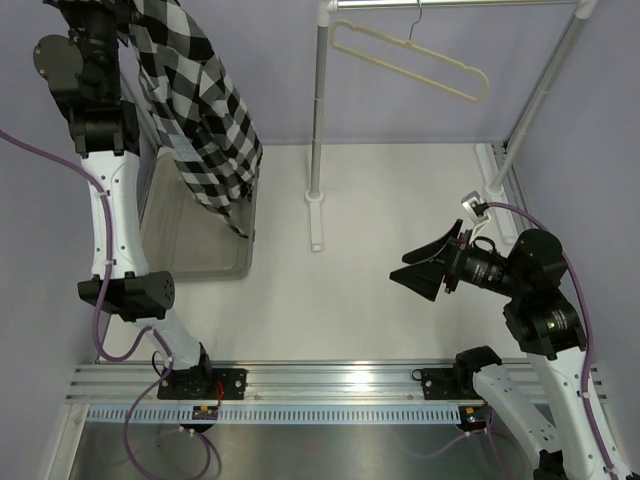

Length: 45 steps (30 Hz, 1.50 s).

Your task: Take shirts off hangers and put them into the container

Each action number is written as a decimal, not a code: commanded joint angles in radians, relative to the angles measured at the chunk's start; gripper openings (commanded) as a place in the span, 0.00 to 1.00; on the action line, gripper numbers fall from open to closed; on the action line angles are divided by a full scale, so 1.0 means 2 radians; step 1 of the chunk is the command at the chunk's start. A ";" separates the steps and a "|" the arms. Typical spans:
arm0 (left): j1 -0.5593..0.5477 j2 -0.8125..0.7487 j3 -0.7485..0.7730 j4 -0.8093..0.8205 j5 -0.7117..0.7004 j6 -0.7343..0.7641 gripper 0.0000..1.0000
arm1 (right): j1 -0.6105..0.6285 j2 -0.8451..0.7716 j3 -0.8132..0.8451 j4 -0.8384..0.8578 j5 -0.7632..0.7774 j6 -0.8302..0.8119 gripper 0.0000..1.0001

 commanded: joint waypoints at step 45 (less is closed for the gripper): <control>-0.010 -0.137 -0.128 -0.083 -0.003 0.007 0.00 | 0.004 -0.040 0.037 -0.043 0.001 -0.003 0.97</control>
